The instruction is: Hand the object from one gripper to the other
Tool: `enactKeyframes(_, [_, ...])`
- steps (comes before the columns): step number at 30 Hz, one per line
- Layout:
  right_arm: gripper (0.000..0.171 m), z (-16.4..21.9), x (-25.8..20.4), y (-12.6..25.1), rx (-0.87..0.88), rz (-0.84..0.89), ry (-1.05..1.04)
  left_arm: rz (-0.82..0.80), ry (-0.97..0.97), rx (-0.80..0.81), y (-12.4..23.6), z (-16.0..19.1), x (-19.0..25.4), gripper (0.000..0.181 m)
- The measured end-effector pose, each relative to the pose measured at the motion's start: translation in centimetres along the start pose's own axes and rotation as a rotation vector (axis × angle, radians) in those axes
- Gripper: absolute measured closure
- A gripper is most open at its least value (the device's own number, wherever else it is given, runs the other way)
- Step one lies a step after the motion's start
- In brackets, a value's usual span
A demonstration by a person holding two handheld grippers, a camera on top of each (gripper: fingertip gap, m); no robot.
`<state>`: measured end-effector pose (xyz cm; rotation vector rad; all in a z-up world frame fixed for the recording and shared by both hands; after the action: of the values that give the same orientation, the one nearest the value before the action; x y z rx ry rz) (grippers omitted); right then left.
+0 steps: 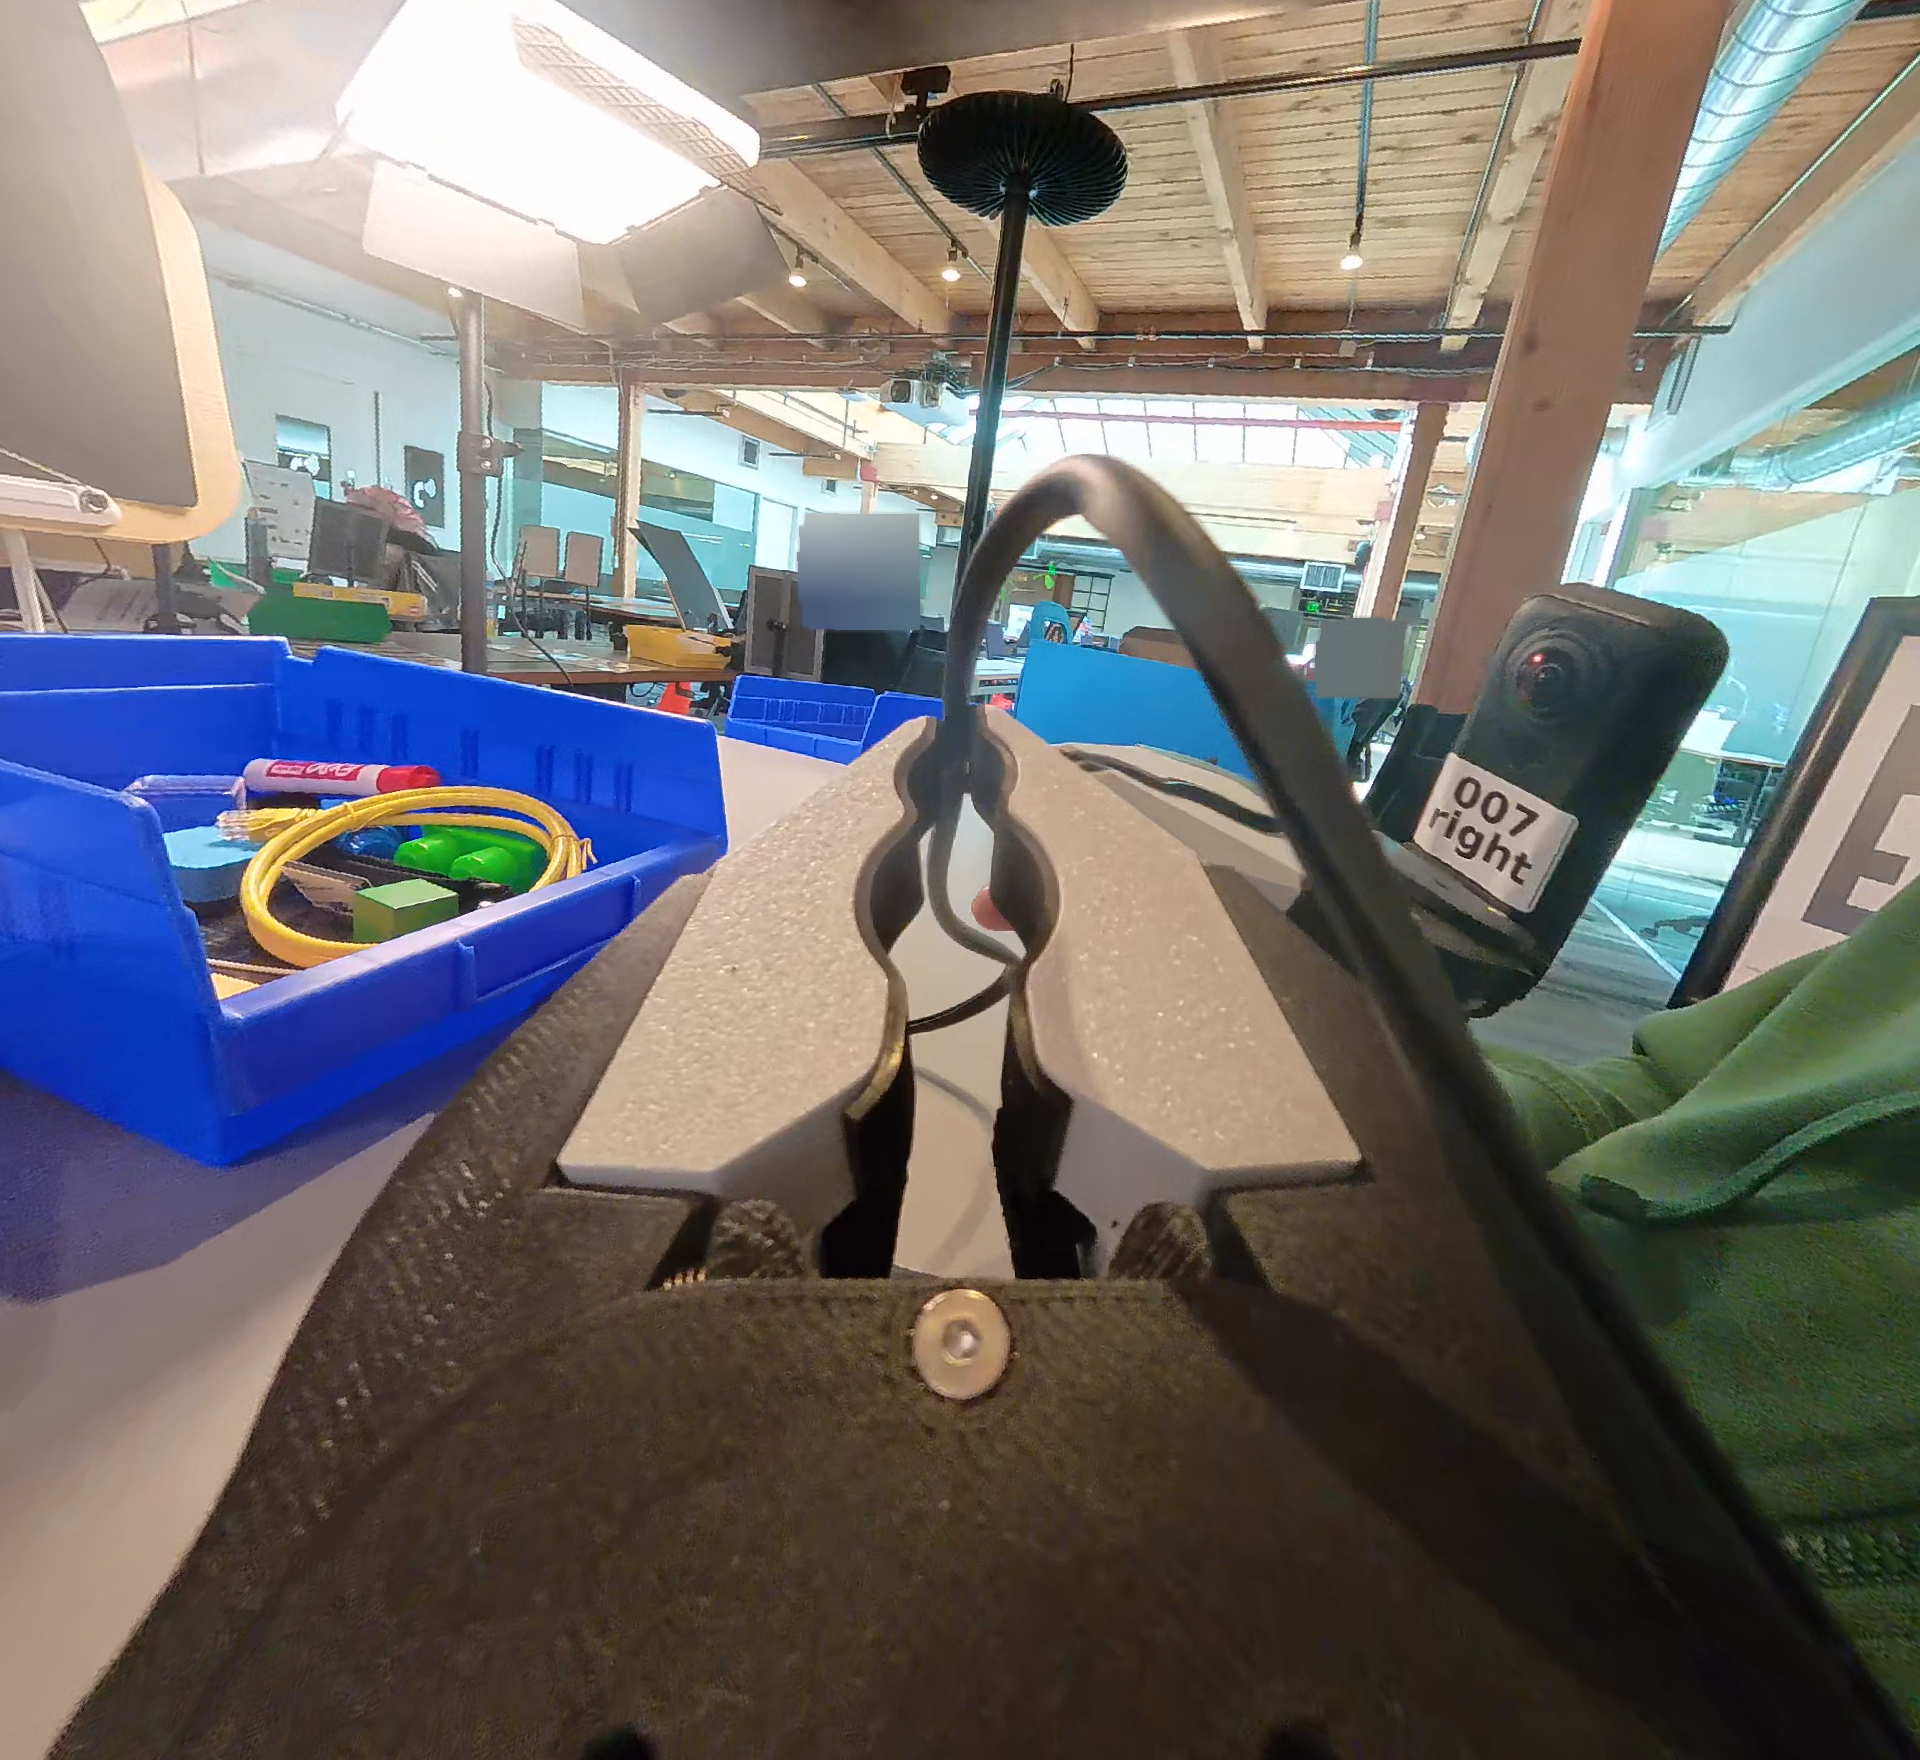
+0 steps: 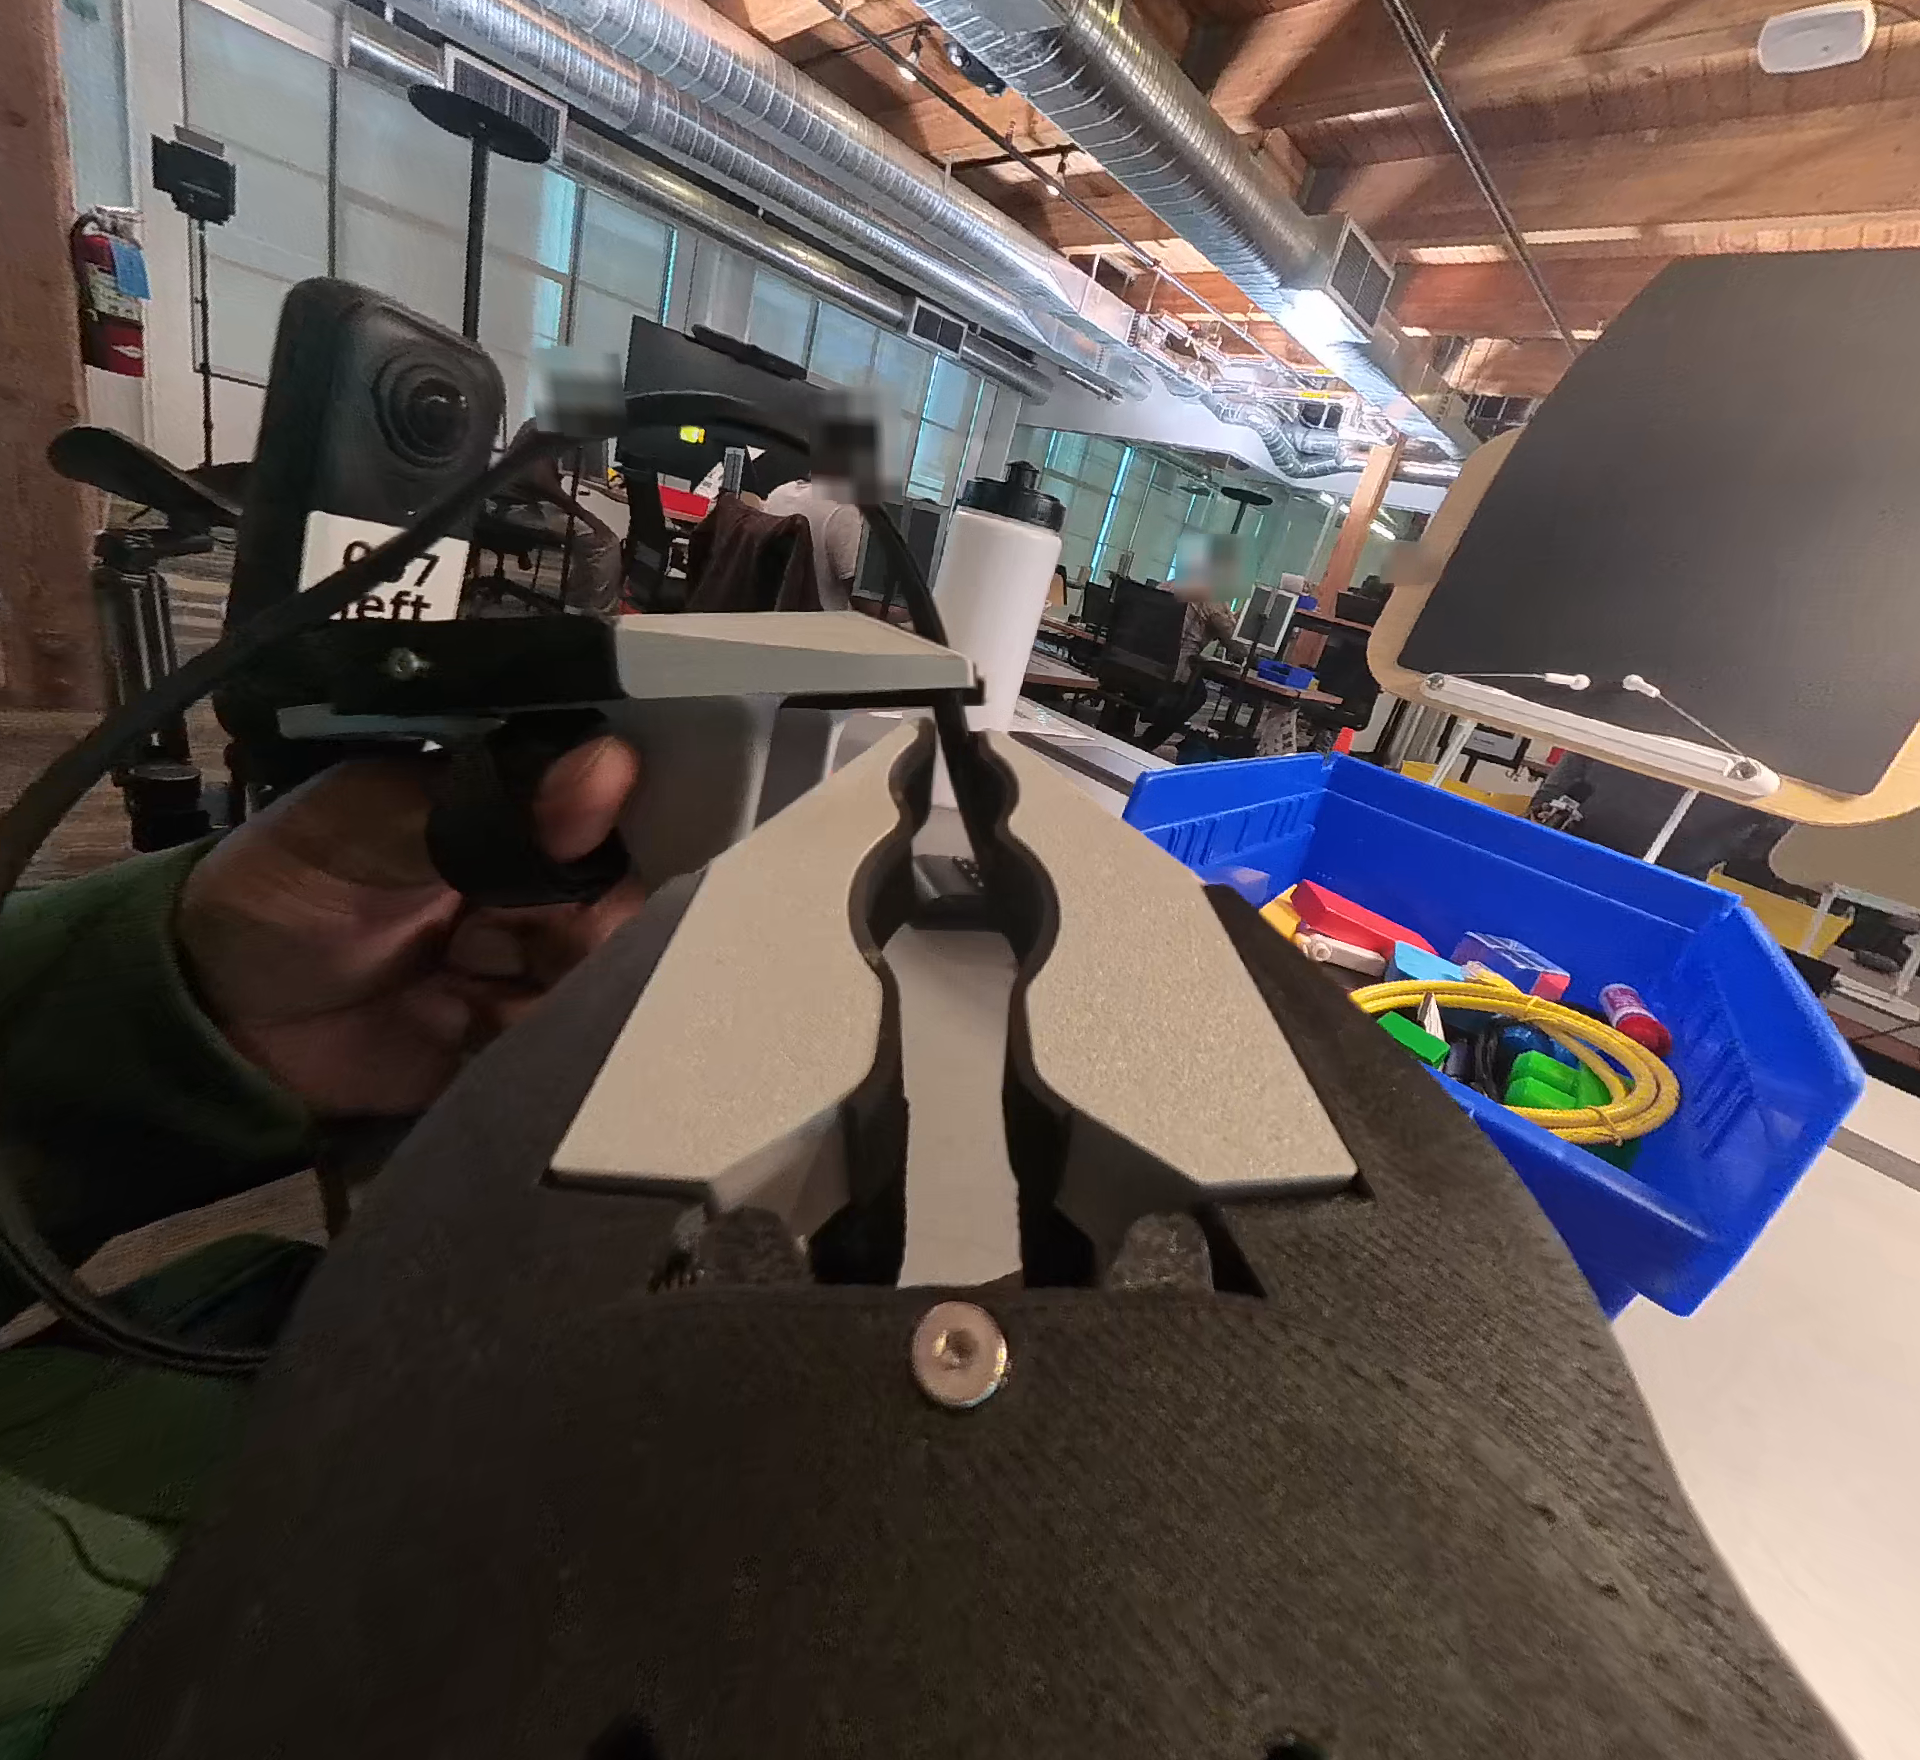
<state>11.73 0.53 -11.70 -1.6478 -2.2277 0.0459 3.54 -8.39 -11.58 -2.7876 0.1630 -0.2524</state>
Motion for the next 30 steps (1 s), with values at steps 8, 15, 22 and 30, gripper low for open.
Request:
enactKeyframes(8, [0.164, 0.2, -0.1, -0.2, -0.030, 0.021, 0.049, 0.025, -0.004, -0.003, 0.0, 0.0, 0.2, 0.177])
enactKeyframes(15, [0.164, 0.1, 0.9, 0.1, -0.004, 0.057, -0.030, 0.006, 0.012, -0.003, -0.2, 0.1, 0.1, 0.170])
enactKeyframes(22, [0.167, -0.1, 1.5, 0.4, 0.046, 0.059, -0.102, -0.011, -0.020, -0.023, -0.4, 0.2, 0.3, 0.168])
enactKeyframes(30, [0.167, -0.3, 1.7, 0.6, 0.080, 0.046, -0.150, -0.052, -0.154, -0.121, -1.1, 0.9, 1.1, 0.165])
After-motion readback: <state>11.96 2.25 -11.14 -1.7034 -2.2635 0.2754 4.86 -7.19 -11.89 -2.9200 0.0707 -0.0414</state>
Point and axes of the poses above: each gripper's, where its closed fingertips meet, y back along the fingers, z out of its underside, x = y × z across the jaws, the point moved 8 cm from there along y, back along the fingers, and after that the axes turned 3 degrees about -z, right-handed, at the moved point
